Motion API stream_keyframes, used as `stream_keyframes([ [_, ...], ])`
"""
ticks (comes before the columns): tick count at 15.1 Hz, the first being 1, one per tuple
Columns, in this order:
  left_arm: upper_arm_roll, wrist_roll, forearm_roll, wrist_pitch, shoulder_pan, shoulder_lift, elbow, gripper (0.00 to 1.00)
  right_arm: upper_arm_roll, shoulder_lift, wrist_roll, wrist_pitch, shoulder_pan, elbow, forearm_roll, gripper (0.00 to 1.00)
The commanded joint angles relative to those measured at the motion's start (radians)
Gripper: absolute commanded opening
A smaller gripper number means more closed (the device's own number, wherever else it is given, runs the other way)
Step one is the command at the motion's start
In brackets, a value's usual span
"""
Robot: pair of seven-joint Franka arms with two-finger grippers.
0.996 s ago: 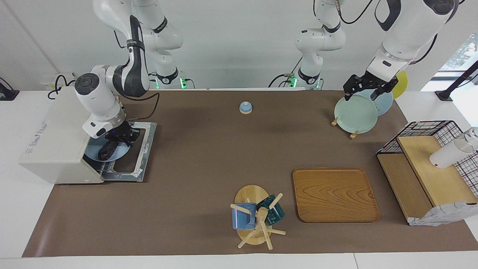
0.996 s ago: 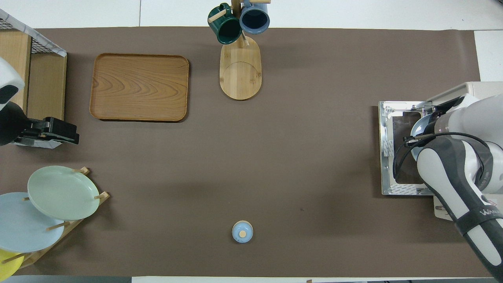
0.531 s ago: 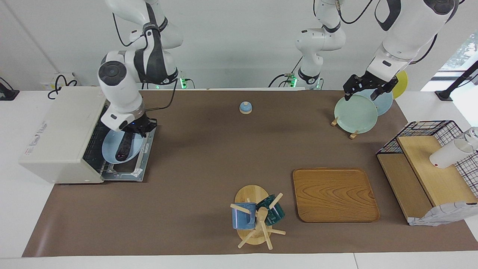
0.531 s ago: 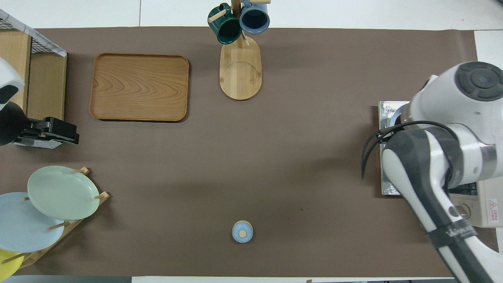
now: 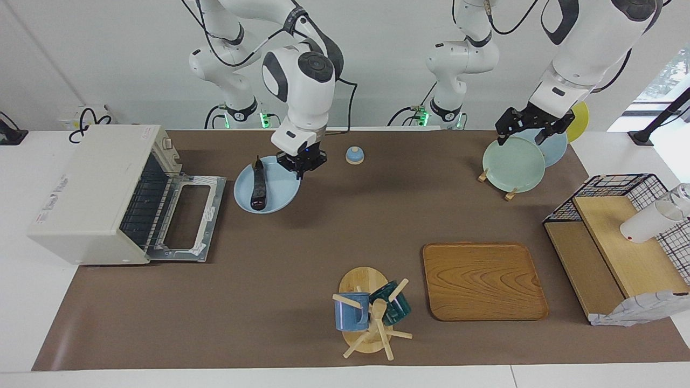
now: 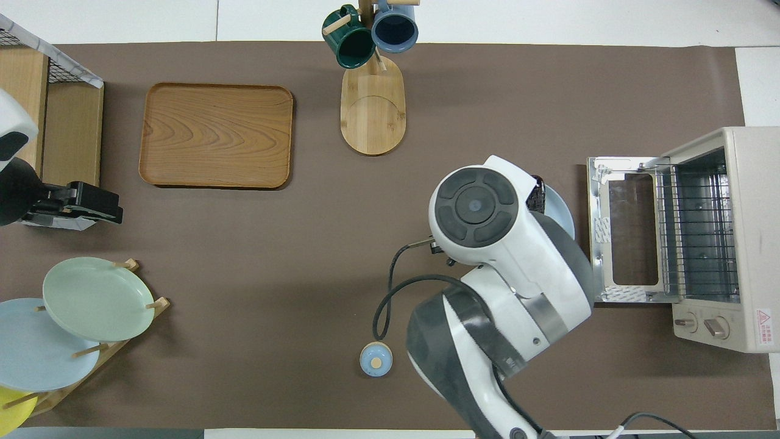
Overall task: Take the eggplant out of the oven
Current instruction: 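Pull the eggplant out and carry it toward the light blue plate, then lower the eggplant onto the light blue plate and open the right gripper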
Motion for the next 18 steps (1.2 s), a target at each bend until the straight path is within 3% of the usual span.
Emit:
stream_keyframes([
  [1, -0.008, -0.002, -0.009, -0.014, 0.013, 0.001, 0.010, 1.00, -0.001, 0.101, 0.141, -0.019, 0.086, 0.125, 0.015, 0.00],
  [4, -0.008, -0.002, -0.009, -0.014, 0.013, 0.001, 0.010, 1.00, -0.001, 0.283, 0.264, -0.106, 0.164, 0.352, 0.021, 0.00],
  [7, -0.008, -0.002, -0.009, -0.016, 0.013, 0.001, 0.010, 1.00, 0.025, 0.412, 0.327, -0.024, 0.168, 0.455, 0.101, 0.00],
  [9, -0.008, -0.002, -0.009, -0.014, 0.013, 0.001, 0.010, 1.00, 0.034, 0.417, 0.351, 0.132, 0.172, 0.393, 0.126, 0.00],
  [16, -0.008, -0.002, -0.009, -0.014, 0.013, 0.001, 0.010, 1.00, 0.054, 0.391, 0.315, 0.441, 0.165, 0.199, 0.159, 0.01],
  [18, -0.008, -0.002, -0.009, -0.016, 0.013, 0.001, 0.010, 1.00, 0.054, 0.393, 0.295, 0.459, 0.162, 0.210, 0.169, 0.36],
])
